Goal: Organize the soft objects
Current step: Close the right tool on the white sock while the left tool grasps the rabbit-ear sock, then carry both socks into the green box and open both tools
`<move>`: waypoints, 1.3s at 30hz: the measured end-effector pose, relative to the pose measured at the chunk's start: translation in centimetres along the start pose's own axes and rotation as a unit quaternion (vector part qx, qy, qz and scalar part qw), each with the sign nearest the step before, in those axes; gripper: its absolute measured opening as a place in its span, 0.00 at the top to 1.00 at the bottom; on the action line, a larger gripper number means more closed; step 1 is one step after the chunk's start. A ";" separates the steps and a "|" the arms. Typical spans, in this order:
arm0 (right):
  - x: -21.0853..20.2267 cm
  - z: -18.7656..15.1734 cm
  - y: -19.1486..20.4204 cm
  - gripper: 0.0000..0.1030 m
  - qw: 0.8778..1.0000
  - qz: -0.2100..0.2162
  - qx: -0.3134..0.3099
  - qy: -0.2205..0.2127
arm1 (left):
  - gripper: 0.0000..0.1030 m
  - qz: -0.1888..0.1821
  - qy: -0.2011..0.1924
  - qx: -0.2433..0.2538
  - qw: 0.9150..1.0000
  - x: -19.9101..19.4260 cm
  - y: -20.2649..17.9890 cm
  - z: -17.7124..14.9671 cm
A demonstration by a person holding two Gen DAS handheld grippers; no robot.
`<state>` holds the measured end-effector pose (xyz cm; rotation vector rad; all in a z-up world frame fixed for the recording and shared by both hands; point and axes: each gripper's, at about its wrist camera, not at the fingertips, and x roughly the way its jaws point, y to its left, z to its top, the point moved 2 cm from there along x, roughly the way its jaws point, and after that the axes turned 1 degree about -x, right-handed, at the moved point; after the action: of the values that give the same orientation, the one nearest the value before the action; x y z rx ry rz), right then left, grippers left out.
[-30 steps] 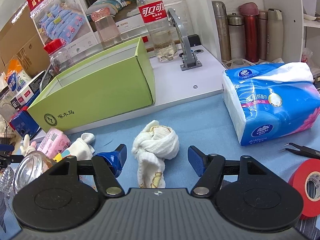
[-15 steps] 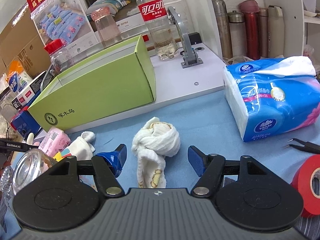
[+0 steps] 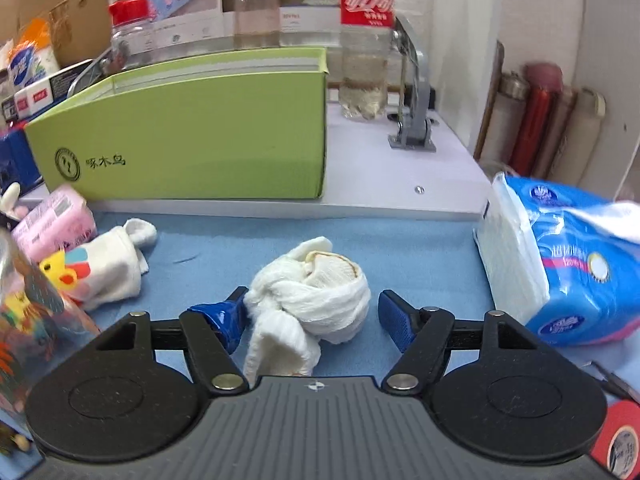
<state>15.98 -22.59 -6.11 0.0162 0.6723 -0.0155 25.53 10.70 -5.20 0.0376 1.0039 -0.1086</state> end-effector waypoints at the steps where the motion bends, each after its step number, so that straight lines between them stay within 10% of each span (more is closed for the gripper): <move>1: 0.1 0.0 -0.2 0.43 1.000 -0.002 -0.001 -0.003 | 0.46 -0.004 0.002 0.002 1.000 -0.3 -0.1 0.0; 14: -4.0 1.5 0.1 0.64 0.997 0.052 0.022 -0.048 | 0.58 -0.009 -0.037 -0.011 0.999 -7.2 0.7 0.0; 22: -6.2 11.0 1.3 0.63 0.989 0.063 -0.017 -0.133 | 0.58 -0.045 -0.099 0.007 0.994 -11.0 -3.5 8.7; 29: 1.2 17.6 3.4 0.60 0.991 0.079 -0.039 -0.098 | 0.57 -0.079 -0.092 0.028 0.992 -7.0 -9.3 14.4; 31: 3.3 18.2 3.9 0.59 0.992 0.088 -0.037 -0.081 | 0.54 -0.079 -0.082 0.030 0.993 -5.2 -10.3 14.9; 34: 6.1 18.6 4.5 0.57 0.995 0.087 -0.028 -0.043 | 0.24 -0.080 -0.074 0.028 0.994 -3.0 -10.8 15.1; 39: 6.2 18.7 4.3 0.53 0.995 0.075 -0.006 -0.059 | 0.25 -0.076 -0.075 0.033 0.994 -2.6 -10.4 14.7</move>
<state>32.58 -18.68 4.67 0.0541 0.5514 0.1308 35.33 -0.61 5.05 0.0128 0.8511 -0.2790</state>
